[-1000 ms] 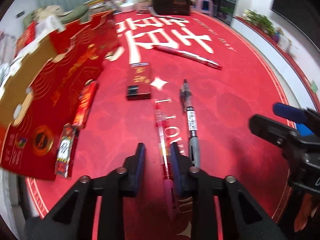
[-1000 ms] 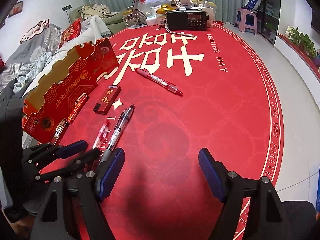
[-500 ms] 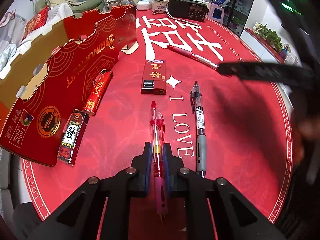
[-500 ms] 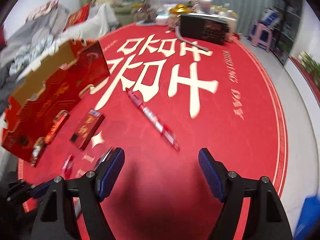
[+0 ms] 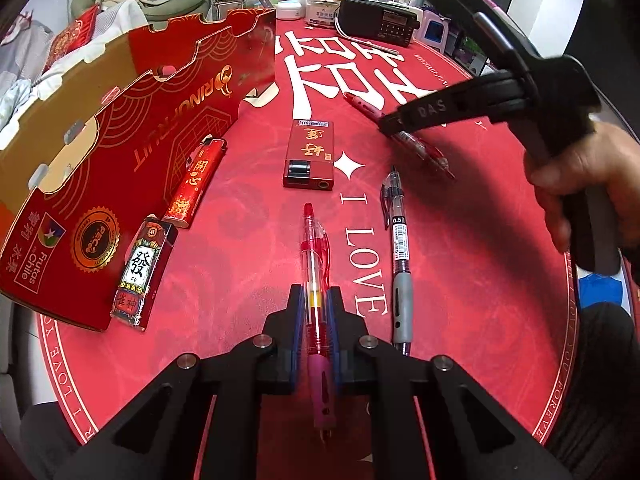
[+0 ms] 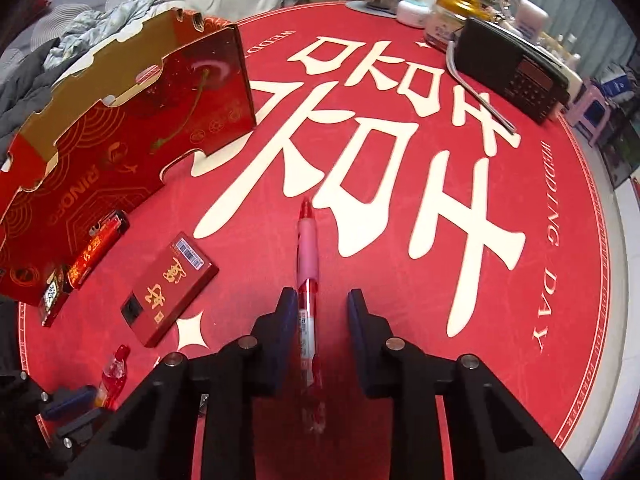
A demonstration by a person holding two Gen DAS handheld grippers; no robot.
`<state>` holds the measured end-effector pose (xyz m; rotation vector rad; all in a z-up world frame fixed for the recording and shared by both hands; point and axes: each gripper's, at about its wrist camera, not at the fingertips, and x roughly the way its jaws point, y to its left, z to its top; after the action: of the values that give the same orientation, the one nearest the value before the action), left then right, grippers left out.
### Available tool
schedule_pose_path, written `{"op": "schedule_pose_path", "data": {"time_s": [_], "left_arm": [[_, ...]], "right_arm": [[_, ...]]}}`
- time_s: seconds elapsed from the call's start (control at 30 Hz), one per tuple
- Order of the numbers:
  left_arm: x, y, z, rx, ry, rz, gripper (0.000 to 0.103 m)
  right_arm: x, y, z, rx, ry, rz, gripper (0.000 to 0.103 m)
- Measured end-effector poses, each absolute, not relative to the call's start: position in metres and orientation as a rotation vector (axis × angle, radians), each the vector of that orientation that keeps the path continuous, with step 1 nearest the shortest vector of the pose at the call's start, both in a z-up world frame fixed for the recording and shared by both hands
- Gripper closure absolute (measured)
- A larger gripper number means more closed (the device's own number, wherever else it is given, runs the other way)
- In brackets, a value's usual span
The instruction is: Organize rigid objects
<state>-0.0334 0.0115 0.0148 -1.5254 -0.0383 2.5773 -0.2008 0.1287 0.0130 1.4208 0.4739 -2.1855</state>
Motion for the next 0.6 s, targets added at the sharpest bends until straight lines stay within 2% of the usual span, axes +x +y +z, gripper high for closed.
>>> {"op": "schedule_pose_path", "data": {"time_s": [0.03,0.07,0.23,0.43,0.6], "left_arm": [[-0.033,0.011,0.015,-1.524,-0.05,2.576,0.091],[-0.033,0.009,0.015,-1.524,-0.069,2.576,0.091],[-0.033,0.007,0.016,-1.525,-0.103,2.584,0.092],[-0.027,0.005,0.016,-1.53,-0.139,2.593,0.093],[-0.021,0.007,0.016,-1.52,-0.109,2.613,0.093]], "right_arm": [[-0.198,0.134,0.013,1.436,0.451,-2.198,0.088],[-0.191,0.142,0.012,1.454,0.415,-2.216,0.091],[-0.139,0.178,0.009,1.469,0.32,-2.265,0.091],[-0.06,0.218,0.013,1.521,0.079,-2.318,0.092],[-0.037,0.202,0.017,1.5,0.21,-2.346,0.092]]}}
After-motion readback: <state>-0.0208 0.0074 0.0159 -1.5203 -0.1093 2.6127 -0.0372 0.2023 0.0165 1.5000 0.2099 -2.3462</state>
